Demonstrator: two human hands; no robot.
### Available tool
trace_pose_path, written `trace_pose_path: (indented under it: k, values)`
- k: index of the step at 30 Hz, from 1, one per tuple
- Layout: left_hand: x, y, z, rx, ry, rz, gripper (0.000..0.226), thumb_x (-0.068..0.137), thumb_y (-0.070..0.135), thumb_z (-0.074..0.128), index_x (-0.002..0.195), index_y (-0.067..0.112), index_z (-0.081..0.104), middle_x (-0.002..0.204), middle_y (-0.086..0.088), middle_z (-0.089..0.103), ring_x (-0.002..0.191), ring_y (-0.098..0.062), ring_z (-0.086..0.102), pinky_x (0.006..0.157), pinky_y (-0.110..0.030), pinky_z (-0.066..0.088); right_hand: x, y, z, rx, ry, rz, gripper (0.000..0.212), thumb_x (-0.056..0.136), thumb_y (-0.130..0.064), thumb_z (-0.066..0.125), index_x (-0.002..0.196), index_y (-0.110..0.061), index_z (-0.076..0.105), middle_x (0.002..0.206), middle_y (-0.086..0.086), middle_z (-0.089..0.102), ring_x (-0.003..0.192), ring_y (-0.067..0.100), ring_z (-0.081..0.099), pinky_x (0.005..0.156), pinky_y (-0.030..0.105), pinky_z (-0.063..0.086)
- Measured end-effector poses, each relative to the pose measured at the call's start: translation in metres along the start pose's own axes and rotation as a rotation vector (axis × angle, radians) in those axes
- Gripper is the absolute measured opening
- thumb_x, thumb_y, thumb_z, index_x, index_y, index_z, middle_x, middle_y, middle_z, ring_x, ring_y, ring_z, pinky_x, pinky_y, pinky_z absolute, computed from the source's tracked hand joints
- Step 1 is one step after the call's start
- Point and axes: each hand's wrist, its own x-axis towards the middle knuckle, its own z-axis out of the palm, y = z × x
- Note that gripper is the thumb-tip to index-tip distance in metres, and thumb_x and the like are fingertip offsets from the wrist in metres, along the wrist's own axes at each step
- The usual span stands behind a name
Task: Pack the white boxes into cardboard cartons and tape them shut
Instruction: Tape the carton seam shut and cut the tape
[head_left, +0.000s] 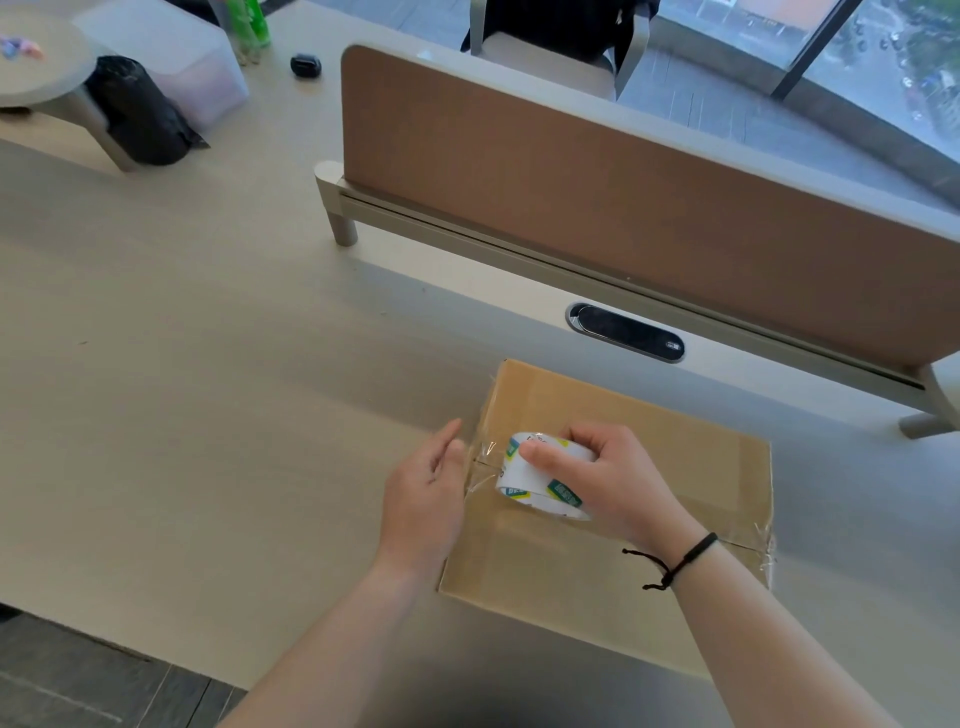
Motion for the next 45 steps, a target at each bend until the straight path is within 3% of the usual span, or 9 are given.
trace_pose_path:
  k: [7,17,21,26,30,34,40,42,45]
  values:
    - [0.007,0.005,0.019,0.005,-0.245,-0.091,0.054,0.108,0.042,0.032,0.159,0.022,0.03,0.162,0.014,0.029,0.147,-0.002,0.028,0.121,-0.027,0.024,0.0,0.003,-0.005,0.057,-0.04,0.015,0.074,0.07,-0.06,0.079,0.074,0.01,0.055,0.06,0.005,0.051,0.053,0.015,0.044,0.049,0.023,0.034]
    - [0.014,-0.01,0.018,0.094,-0.301,-0.032,0.052,0.108,0.044,0.027,0.157,0.028,0.033,0.163,0.018,0.027,0.141,0.011,0.024,0.114,-0.014,0.019,0.003,0.001,-0.001,0.07,-0.024,0.006,0.057,0.079,-0.036,0.084,0.058,0.001,0.046,0.054,0.004,0.039,0.048,0.017,0.036,0.047,0.024,0.028]
    - [0.015,-0.011,0.016,0.106,-0.286,-0.032,0.053,0.107,0.049,0.028,0.156,0.03,0.035,0.161,0.02,0.031,0.144,0.006,0.028,0.121,-0.024,0.022,0.002,0.004,-0.017,-0.084,0.022,0.006,0.058,0.073,-0.046,0.085,0.05,-0.017,0.04,0.051,-0.002,0.035,0.047,0.015,0.033,0.047,0.025,0.026]
    - [0.014,-0.009,0.017,0.106,-0.28,-0.042,0.054,0.106,0.049,0.028,0.156,0.031,0.037,0.159,0.021,0.034,0.143,0.005,0.03,0.119,-0.021,0.023,-0.006,0.015,-0.035,-0.234,0.016,-0.03,0.069,0.065,-0.068,0.076,0.053,-0.012,0.038,0.05,-0.004,0.031,0.047,0.014,0.031,0.046,0.027,0.025]
    - [0.017,-0.013,0.017,0.1,-0.27,-0.053,0.054,0.107,0.049,0.03,0.157,0.029,0.035,0.158,0.022,0.035,0.142,0.006,0.03,0.117,-0.019,0.023,-0.006,0.021,-0.046,0.052,-0.021,-0.061,0.07,0.071,-0.054,0.081,0.055,-0.009,0.029,0.06,0.008,0.025,0.052,0.017,0.025,0.048,0.026,0.019]
    - [0.024,-0.014,0.015,0.067,-0.286,-0.149,0.049,0.105,0.053,0.036,0.15,0.035,0.046,0.151,0.022,0.046,0.14,0.0,0.041,0.121,-0.034,0.03,-0.006,0.037,-0.046,0.238,-0.057,-0.061,0.062,0.064,-0.055,0.078,0.05,-0.012,0.036,0.058,0.011,0.031,0.061,0.027,0.026,0.058,0.038,0.014]
    - [0.04,0.02,0.023,0.135,-0.231,-0.294,0.05,0.106,0.051,0.035,0.092,0.024,0.075,0.092,0.011,0.074,0.092,-0.008,0.065,0.075,-0.026,0.046,-0.002,0.041,-0.042,0.273,-0.004,-0.113,0.061,0.065,-0.048,0.08,0.049,-0.013,0.033,0.053,0.001,0.028,0.052,0.017,0.025,0.048,0.026,0.019]
    - [0.047,0.033,0.032,0.149,-0.206,-0.33,0.051,0.104,0.059,0.034,0.094,0.025,0.07,0.099,0.009,0.07,0.099,-0.016,0.064,0.085,-0.031,0.048,-0.002,0.041,-0.041,0.246,-0.002,-0.124,0.061,0.067,-0.045,0.08,0.049,-0.013,0.033,0.052,-0.001,0.028,0.05,0.014,0.025,0.046,0.023,0.02]
    - [0.057,0.037,0.043,0.207,-0.202,-0.287,0.064,0.102,0.064,0.029,0.132,0.019,0.062,0.136,0.0,0.061,0.128,-0.024,0.055,0.112,-0.042,0.041,-0.002,0.041,-0.043,0.213,0.02,-0.139,0.064,0.076,-0.035,0.084,0.05,-0.011,0.031,0.05,-0.004,0.028,0.048,0.012,0.026,0.045,0.022,0.02]
